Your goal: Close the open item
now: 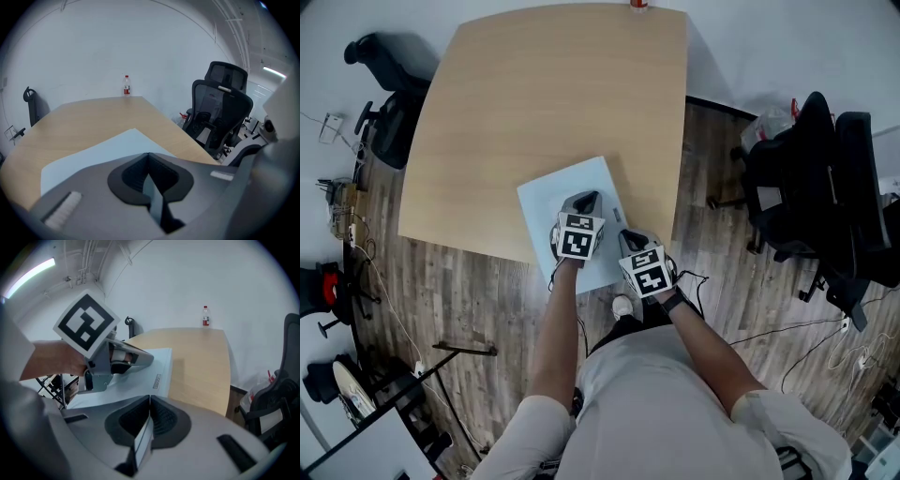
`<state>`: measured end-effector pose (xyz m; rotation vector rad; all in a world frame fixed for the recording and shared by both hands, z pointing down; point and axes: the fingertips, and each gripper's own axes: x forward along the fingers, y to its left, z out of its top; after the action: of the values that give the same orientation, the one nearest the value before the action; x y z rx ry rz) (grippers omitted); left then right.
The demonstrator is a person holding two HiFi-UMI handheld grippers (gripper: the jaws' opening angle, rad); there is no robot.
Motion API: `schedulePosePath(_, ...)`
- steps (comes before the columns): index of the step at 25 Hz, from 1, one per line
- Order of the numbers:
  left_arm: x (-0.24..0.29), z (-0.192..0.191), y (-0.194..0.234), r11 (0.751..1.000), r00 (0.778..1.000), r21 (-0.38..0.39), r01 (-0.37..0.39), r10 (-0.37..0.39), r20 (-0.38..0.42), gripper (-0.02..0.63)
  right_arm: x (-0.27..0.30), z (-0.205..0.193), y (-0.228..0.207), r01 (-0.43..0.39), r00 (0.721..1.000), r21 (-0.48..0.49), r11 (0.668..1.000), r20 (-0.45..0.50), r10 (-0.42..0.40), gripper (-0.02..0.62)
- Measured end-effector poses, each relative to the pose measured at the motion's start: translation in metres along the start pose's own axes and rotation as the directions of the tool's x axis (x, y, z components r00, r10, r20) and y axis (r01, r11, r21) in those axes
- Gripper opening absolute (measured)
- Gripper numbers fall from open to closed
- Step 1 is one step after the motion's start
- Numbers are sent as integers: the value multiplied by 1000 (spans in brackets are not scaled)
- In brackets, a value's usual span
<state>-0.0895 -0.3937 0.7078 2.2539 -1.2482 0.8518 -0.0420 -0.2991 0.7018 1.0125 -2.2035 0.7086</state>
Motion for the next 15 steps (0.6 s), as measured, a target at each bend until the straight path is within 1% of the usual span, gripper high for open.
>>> schedulePosePath(1,-7,5,-2,1000,999,-6,5,-5,36,9,-1,0,0,4,1000,-1,1000,-7,-4,14)
schedulePosePath(3,-24,14,-2,999,995,-47,12,-7,102,9,-8,4,0,11,1000,3,1000,4,-11,14)
schedulePosePath(5,-43,21,2,995,988,-102,4,12,154,9,-20,15,0,18,999,10,1000,41,-18,14)
schedulePosePath(7,-64,30,7,990,977,-139,-15,43,206,9,-34,28,0,28,996,22,999,86,-30,14)
schedulePosePath(10,-102,43,13,987,956,-156,-46,89,279,9,-58,50,6,43,987,23,999,156,-46,14)
schedulePosePath(15,-164,55,20,983,920,-162,-92,146,365,9,-91,87,30,51,962,-14,999,269,-45,14)
